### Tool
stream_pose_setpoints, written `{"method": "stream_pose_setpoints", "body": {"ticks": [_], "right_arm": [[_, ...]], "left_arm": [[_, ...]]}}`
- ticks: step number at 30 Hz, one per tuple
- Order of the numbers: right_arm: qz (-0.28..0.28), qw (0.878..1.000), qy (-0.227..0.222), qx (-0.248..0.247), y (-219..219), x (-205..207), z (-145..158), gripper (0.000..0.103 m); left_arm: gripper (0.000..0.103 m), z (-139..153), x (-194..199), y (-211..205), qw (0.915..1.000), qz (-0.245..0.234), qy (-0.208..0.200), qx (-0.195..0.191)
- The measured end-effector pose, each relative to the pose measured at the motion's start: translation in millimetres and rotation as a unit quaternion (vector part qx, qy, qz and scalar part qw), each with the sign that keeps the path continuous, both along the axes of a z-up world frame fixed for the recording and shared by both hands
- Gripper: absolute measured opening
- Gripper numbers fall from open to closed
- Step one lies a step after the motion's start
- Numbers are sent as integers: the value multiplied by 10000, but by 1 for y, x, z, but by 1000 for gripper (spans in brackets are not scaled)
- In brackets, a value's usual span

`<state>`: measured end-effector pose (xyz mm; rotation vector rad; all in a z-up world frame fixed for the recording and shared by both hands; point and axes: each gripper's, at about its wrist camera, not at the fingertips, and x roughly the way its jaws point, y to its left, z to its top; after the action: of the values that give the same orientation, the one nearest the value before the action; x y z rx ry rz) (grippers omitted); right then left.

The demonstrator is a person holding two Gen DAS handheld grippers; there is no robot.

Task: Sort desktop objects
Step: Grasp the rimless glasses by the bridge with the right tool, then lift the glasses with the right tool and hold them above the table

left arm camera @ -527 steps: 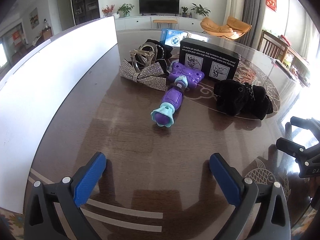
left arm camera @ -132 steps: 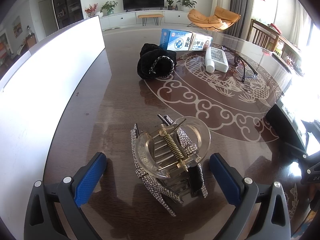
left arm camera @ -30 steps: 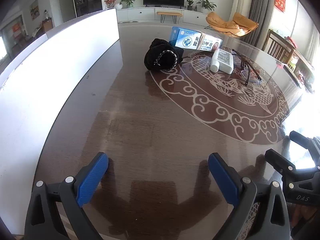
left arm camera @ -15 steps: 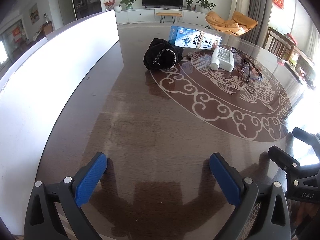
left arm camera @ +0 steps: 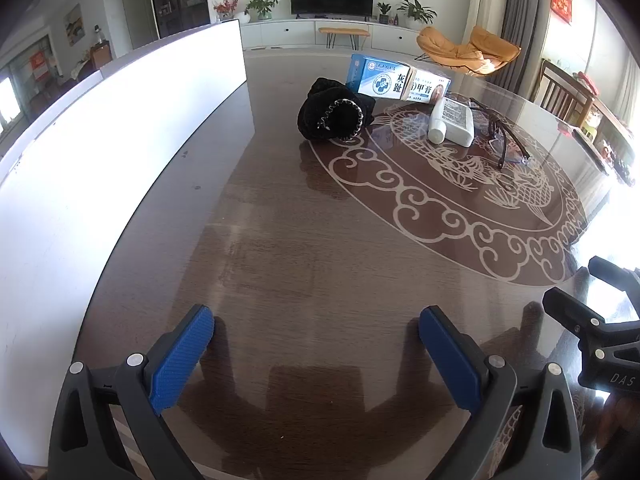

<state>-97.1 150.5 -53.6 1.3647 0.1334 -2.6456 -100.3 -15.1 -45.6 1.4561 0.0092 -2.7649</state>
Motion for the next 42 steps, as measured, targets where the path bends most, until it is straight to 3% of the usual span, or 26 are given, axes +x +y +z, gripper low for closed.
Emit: {"method": "stream_pose_setpoints", "body": {"ticks": [5, 10, 13, 14, 16, 20, 21, 23, 24, 25, 28, 34, 42], "right_arm": [[-392, 9980, 230, -451, 22, -23, 16, 103], [-661, 9949, 562, -512, 29, -90, 49, 103], [-709, 9959, 345, -434, 20, -140, 52, 102], [-784, 9959, 220, -383, 17, -155, 51, 99], [-923, 9955, 112, -188, 12, -175, 48, 79], [-777, 9964, -160, 293, -4, -196, 33, 69], [-729, 9965, -238, 334, -6, -197, 28, 60], [-734, 9970, -180, 157, -4, -195, 27, 47], [-723, 9970, -265, 109, -3, -195, 24, 32], [-675, 9970, -379, 46, -1, -194, 19, 26], [-531, 9981, -306, 100, 3, -184, 14, 20], [-361, 9992, -133, -44, 15, -135, 12, 19], [-105, 9998, 124, -66, 41, -18, 9, 19]], "left_arm": [[103, 0, -2, 0, 10000, 16, 3, 15], [103, -1, -2, 0, 10000, 19, 7, 14], [103, -1, -2, 0, 10000, 16, 7, 13], [103, -1, -2, 0, 10000, 16, 7, 13], [103, -1, -2, 0, 10000, 16, 7, 22], [103, 0, -2, 1, 10000, 21, 9, 22], [103, 0, -2, 0, 10000, 24, 8, 23], [103, 0, -3, 0, 10000, 26, 10, 23], [103, 0, -3, 0, 10000, 24, 12, 23], [103, 0, -3, 0, 10000, 23, 11, 23], [103, -1, -3, 0, 10000, 19, 11, 22], [103, -1, -2, 0, 10000, 17, 11, 20], [103, -1, -2, 0, 10000, 16, 12, 21]]}}
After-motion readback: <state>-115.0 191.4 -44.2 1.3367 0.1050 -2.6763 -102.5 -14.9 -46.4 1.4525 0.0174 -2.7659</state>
